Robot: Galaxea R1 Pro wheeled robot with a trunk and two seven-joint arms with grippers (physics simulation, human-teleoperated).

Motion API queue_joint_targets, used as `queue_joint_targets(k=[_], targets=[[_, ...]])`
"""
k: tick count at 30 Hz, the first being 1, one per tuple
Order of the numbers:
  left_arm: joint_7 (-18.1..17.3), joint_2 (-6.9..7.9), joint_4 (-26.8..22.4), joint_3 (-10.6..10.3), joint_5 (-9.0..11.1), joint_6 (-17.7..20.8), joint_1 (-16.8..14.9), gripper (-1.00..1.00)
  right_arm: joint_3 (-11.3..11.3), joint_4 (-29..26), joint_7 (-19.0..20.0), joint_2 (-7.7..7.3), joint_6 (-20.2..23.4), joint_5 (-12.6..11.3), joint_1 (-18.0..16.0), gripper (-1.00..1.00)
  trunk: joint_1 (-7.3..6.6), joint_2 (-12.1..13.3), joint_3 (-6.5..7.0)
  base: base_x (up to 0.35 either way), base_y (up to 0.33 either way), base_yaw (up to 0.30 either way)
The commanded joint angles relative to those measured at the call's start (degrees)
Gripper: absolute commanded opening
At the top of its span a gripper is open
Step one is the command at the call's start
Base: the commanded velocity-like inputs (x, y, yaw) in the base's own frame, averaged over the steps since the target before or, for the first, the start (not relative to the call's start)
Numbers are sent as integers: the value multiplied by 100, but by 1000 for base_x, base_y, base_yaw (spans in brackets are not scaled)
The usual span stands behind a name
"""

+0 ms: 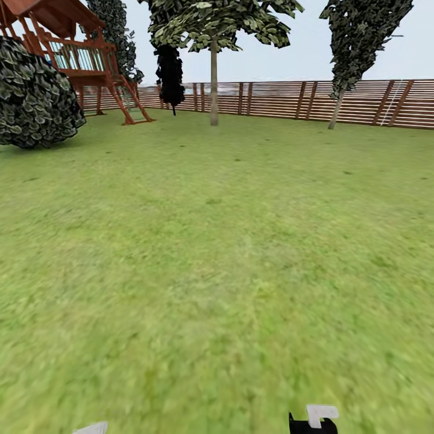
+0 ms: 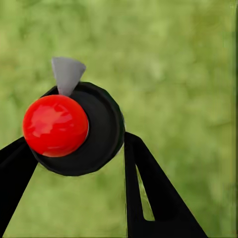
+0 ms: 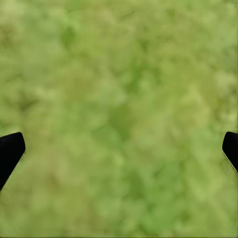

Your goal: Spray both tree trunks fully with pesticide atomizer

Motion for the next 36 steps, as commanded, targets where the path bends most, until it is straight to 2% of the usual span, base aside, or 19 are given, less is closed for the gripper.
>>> queue_joint_targets(k=[1, 36], targets=[[6, 0, 6, 0, 21, -21, -4, -100, 51, 3, -9, 0, -17, -59, -3, 100, 3, -2, -4, 340, 0, 0], [6, 0, 6, -2, 30, -21, 5, -100, 53, 3, -7, 9, -17, -59, -3, 100, 3, -2, -4, 340, 0, 0]])
